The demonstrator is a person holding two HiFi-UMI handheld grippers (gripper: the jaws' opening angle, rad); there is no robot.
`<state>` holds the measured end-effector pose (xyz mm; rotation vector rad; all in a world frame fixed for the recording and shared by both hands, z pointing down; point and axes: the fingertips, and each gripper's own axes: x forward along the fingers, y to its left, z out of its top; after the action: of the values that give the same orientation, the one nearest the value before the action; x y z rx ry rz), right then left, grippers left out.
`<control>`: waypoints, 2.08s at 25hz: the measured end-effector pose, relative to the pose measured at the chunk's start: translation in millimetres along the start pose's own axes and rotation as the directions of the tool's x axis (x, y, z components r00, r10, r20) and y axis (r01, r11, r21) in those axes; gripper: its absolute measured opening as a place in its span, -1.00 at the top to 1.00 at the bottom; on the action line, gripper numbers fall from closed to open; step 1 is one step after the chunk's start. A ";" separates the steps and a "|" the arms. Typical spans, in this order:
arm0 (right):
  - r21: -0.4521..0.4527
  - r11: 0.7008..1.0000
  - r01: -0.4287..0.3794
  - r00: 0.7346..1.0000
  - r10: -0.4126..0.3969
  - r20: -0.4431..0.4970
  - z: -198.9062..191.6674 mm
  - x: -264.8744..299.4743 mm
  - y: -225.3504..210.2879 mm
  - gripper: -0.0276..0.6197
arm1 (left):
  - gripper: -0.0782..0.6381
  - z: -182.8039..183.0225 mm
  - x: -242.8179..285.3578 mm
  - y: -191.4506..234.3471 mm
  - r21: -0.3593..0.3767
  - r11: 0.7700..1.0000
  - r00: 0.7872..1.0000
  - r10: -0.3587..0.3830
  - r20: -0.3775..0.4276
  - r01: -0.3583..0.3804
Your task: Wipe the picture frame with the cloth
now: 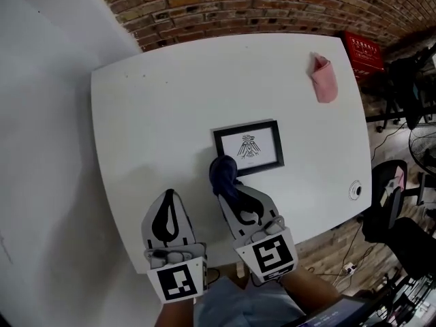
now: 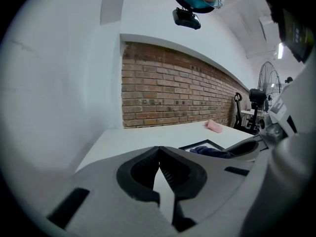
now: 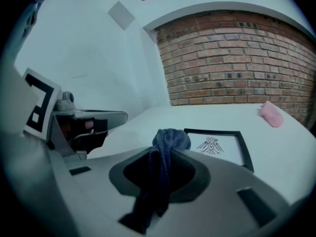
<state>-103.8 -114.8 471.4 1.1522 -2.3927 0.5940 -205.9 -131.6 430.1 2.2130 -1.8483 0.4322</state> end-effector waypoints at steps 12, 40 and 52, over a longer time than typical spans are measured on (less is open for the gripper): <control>0.003 0.998 -0.061 0.998 0.061 0.001 -0.3 3.8 6.5 0.67 | 0.76 -3.2 15.4 -0.8 0.005 1.000 1.000 -0.005 -0.028 0.006; 0.076 0.993 -0.092 0.995 0.094 -0.023 -30.4 -13.7 -57.8 0.67 | 0.76 -1.6 25.6 -75.1 0.084 0.996 0.997 0.023 -0.077 -0.016; 0.099 0.994 -0.043 0.999 0.043 0.005 -40.7 -34.9 -95.3 0.68 | 0.76 2.3 35.7 -117.7 0.123 0.992 0.996 -0.031 -0.082 0.041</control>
<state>-0.2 -125.0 504.7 1.1453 -2.4199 0.7334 -84.2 -143.9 442.8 2.2685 -1.7835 0.6357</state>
